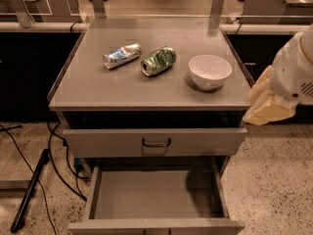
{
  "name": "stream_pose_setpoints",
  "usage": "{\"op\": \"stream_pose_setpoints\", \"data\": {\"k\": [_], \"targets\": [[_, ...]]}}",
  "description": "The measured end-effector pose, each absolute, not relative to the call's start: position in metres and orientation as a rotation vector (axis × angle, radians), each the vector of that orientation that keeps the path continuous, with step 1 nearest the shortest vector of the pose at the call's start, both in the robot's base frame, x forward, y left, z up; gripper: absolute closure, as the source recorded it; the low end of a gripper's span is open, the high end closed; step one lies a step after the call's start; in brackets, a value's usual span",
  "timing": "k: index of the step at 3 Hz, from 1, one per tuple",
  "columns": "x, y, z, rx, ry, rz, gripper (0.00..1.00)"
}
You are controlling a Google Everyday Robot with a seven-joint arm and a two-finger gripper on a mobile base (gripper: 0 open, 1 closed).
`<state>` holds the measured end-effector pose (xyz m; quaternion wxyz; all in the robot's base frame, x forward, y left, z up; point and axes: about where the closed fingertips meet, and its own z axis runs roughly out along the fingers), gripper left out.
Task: Close middle drawer
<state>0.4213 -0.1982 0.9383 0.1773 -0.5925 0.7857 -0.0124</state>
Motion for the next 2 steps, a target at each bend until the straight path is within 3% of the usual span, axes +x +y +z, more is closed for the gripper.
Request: {"op": "stream_pose_setpoints", "data": {"k": [1,2], "targets": [[0.412,-0.185,0.889,-1.653,2.227,0.045,0.86],[0.402,-0.184,0.82,-1.627,2.323,0.135,1.0]]}}
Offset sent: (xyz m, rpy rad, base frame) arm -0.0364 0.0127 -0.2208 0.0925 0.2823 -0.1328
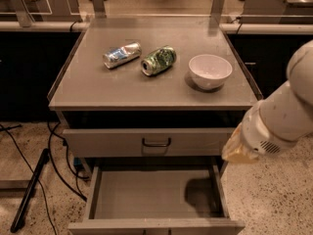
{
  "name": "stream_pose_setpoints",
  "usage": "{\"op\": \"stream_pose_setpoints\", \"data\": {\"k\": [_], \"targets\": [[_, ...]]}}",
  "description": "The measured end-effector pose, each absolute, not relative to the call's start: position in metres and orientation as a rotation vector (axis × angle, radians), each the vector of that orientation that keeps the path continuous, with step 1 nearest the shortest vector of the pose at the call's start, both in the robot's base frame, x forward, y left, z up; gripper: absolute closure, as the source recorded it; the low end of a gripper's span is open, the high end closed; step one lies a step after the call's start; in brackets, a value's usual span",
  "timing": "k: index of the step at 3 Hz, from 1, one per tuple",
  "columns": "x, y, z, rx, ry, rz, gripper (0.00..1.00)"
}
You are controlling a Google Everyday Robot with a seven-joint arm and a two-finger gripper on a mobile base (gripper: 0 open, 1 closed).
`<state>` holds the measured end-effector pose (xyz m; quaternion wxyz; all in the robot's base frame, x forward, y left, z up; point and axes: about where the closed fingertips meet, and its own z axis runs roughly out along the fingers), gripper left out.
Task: Close middle drawer
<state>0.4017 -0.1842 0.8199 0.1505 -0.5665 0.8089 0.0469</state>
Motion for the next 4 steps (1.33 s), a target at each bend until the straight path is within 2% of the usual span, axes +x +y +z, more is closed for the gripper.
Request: {"op": "stream_pose_setpoints", "data": {"k": [2,4], "targets": [[0.395,-0.185,0.797,-1.621,2.363,0.165,1.0],[0.368,-0.176,0.718,-1.485,2.449,0.353,1.0]]}}
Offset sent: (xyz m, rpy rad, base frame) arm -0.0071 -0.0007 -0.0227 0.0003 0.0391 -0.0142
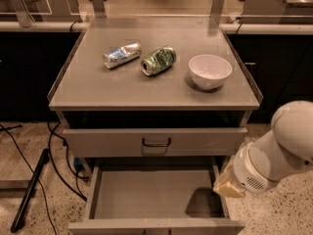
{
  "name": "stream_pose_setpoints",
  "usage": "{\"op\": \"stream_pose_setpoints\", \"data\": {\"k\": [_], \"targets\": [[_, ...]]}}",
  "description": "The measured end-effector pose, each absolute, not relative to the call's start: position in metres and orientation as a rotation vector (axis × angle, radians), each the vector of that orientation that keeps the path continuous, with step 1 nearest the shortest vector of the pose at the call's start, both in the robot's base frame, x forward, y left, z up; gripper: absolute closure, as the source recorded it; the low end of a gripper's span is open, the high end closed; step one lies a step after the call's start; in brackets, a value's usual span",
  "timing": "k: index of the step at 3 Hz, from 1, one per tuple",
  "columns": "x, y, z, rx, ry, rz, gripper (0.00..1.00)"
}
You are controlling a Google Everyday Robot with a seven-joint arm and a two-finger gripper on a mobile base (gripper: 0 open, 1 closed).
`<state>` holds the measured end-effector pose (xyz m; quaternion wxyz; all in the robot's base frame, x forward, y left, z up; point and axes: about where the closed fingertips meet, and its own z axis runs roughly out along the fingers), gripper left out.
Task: Close middle drawer
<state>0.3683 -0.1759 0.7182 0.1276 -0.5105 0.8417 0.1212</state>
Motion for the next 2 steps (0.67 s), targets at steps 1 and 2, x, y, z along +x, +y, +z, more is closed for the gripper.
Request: {"op": "stream_pose_setpoints", "data": {"k": [1,2], "targets": [[0.337,-0.169,0.653,-1.392,2.455,0.485,1.0],[0.313,-0.145,0.543,-1.271,2.452,0.667,1.0]]}}
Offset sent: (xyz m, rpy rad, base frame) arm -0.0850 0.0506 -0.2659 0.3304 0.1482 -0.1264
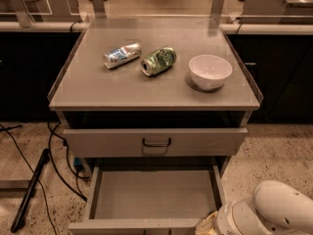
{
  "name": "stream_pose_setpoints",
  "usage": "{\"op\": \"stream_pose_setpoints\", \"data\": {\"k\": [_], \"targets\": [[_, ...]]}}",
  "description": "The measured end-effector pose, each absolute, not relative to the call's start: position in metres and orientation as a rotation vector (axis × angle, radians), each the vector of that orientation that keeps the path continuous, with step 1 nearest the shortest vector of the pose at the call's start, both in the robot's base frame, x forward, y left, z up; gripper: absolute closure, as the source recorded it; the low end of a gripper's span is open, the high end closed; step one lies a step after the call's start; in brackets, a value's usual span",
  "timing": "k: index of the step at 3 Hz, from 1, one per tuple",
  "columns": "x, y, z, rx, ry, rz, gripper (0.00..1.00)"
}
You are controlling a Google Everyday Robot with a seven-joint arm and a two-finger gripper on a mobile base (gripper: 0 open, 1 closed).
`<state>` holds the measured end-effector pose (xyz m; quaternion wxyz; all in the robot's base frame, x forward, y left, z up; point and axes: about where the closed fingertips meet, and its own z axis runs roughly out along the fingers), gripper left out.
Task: Close middle drawer
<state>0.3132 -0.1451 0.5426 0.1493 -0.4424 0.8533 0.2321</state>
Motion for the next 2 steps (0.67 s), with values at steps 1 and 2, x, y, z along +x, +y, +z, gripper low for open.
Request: {"op": "stream_pose_setpoints", "data": {"k": [1,2], "targets": [[0.313,-0.145,0.543,-1.271,2.452,0.667,1.0],[0.312,-0.155,0.515,-1.274,2.46,0.573,1.0]]}}
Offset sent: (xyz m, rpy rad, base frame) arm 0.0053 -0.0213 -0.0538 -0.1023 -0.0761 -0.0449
